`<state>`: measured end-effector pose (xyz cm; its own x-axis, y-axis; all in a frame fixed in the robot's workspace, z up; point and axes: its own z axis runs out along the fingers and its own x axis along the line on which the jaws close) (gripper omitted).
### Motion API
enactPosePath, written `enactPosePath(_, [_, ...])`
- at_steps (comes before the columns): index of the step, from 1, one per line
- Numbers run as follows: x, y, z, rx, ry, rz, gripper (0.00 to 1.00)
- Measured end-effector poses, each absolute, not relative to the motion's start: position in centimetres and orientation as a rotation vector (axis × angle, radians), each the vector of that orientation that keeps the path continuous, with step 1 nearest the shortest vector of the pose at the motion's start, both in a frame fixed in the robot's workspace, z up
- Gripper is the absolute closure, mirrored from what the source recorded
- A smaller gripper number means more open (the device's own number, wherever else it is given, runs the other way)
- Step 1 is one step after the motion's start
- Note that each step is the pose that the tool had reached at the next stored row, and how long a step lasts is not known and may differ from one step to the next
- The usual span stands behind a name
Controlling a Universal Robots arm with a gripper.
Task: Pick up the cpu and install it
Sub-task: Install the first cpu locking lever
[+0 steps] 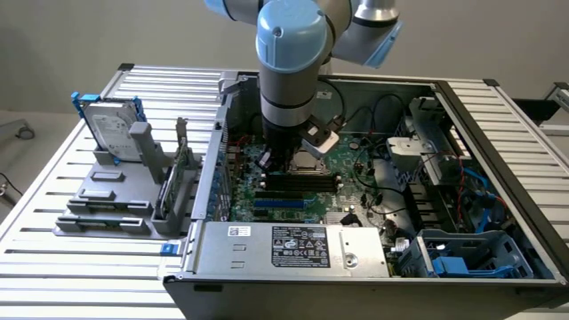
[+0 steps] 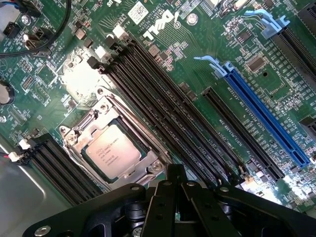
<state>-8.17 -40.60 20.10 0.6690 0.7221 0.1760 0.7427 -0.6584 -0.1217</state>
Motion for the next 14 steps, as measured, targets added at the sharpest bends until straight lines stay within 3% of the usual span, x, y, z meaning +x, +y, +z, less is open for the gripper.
enactPosePath(14, [-8.18,-40.47,20.42,-2.688,-1.22,-0.164,0.89])
